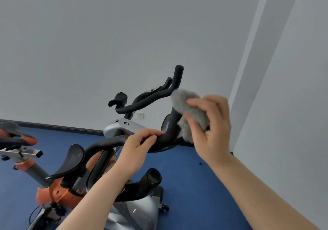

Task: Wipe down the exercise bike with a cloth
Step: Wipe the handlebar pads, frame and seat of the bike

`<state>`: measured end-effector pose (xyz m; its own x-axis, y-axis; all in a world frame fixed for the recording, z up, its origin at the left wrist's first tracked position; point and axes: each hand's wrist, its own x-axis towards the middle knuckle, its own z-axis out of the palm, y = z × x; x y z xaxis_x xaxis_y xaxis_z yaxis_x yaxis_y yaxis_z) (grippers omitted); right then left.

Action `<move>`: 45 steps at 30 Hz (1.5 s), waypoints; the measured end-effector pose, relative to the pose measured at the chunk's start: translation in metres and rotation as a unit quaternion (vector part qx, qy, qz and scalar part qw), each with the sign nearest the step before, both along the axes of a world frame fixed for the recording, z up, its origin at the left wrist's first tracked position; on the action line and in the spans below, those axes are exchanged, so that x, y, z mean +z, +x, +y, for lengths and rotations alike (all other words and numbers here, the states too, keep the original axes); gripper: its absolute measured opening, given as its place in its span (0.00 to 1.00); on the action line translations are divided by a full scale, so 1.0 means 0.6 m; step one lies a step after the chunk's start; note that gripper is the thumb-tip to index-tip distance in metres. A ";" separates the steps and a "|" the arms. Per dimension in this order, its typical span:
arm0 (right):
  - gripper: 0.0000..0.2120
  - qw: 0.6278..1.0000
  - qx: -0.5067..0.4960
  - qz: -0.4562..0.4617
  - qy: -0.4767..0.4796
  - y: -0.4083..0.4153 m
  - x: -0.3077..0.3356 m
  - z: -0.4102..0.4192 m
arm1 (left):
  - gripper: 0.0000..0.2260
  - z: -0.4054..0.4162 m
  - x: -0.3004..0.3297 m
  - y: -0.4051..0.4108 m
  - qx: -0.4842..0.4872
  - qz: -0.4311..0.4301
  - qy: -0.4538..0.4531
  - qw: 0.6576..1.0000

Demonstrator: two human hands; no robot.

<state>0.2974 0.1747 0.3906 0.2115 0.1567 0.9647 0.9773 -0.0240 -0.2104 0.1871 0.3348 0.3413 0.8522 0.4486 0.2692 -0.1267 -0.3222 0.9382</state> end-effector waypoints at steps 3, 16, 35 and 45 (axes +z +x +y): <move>0.10 0.997 0.005 0.079 -0.015 -0.005 0.014 0.011 | 0.14 0.000 -0.002 -0.001 -0.003 0.005 -0.003 1.000; 0.13 0.968 0.070 0.219 -0.096 -0.028 0.032 -0.019 | 0.14 0.003 -0.003 -0.002 -0.013 0.011 -0.017 1.000; 0.16 0.988 -0.128 0.090 -0.018 -0.084 -0.096 0.043 | 0.14 0.018 0.012 -0.007 -0.061 0.028 -0.029 0.997; 0.16 0.957 -0.272 0.065 -0.079 -0.113 0.009 0.034 | 0.15 0.086 0.028 0.004 -0.178 0.089 0.079 0.977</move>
<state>0.2295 0.1948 0.3963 0.4201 0.1306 0.8980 0.7770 -0.5630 -0.2815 0.1895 0.3866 0.3581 0.9864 0.0805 0.1435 -0.0955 -0.4298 0.8979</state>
